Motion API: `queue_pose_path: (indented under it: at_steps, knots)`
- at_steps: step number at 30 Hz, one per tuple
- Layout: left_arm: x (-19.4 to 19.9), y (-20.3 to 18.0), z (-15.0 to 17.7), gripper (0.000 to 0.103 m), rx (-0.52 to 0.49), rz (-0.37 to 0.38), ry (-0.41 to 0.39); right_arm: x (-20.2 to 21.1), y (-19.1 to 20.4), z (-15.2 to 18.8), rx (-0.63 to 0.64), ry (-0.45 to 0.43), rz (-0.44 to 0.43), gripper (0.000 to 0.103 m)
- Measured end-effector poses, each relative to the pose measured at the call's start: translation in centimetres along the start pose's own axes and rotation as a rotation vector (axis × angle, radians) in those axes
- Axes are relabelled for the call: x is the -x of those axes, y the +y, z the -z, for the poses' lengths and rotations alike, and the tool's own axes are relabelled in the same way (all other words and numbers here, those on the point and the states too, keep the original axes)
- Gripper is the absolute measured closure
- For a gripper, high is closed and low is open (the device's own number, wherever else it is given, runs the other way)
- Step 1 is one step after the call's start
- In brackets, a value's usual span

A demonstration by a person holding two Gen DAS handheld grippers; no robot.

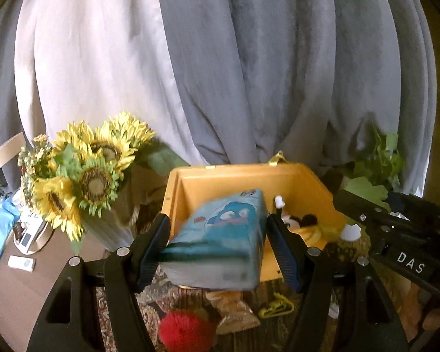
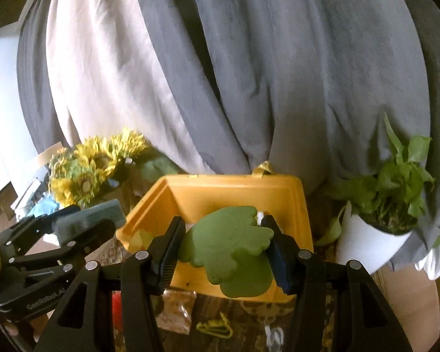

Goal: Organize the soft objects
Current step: 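Lower the green leaf plush into the crate and open the right gripper while left holds the tissue pack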

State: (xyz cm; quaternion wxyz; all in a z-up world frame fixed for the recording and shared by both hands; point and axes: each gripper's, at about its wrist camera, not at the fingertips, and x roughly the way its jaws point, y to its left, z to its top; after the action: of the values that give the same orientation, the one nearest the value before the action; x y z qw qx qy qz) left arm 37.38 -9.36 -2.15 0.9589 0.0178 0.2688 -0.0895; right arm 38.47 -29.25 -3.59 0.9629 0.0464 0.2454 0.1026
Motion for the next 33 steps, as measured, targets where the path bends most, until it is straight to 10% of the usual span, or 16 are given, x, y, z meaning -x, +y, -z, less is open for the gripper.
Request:
queue_pose_path:
  at_steps: [3,8,16,19,26,33]
  knots:
    - [-0.9,0.3,-1.1,0.041,0.009,-0.002,-0.002,-1.0,0.0,-1.0,-0.009,-0.004,-0.006,0.048]
    - [-3.8,0.7,-2.6,0.075,0.020,0.022,0.015,-3.5,-0.5,-2.4,-0.027,0.008,-0.008,0.048]
    - [-11.4,1.2,-4.1,0.083,0.010,0.036,0.155,-9.8,-1.6,-3.3,-0.060,0.132,-0.033,0.048]
    - [-11.9,1.3,-4.2,0.082,0.003,0.019,0.169,-11.6,-1.9,-3.3,-0.060,0.175,-0.030,0.048]
    - [-11.2,1.9,-3.9,0.042,-0.005,-0.050,0.163,-13.9,-2.5,-3.0,-0.076,0.268,0.000,0.035]
    - [-9.0,1.6,-3.3,0.034,-0.031,-0.085,0.123,-11.6,-1.7,-2.8,-0.041,0.225,0.026,0.035]
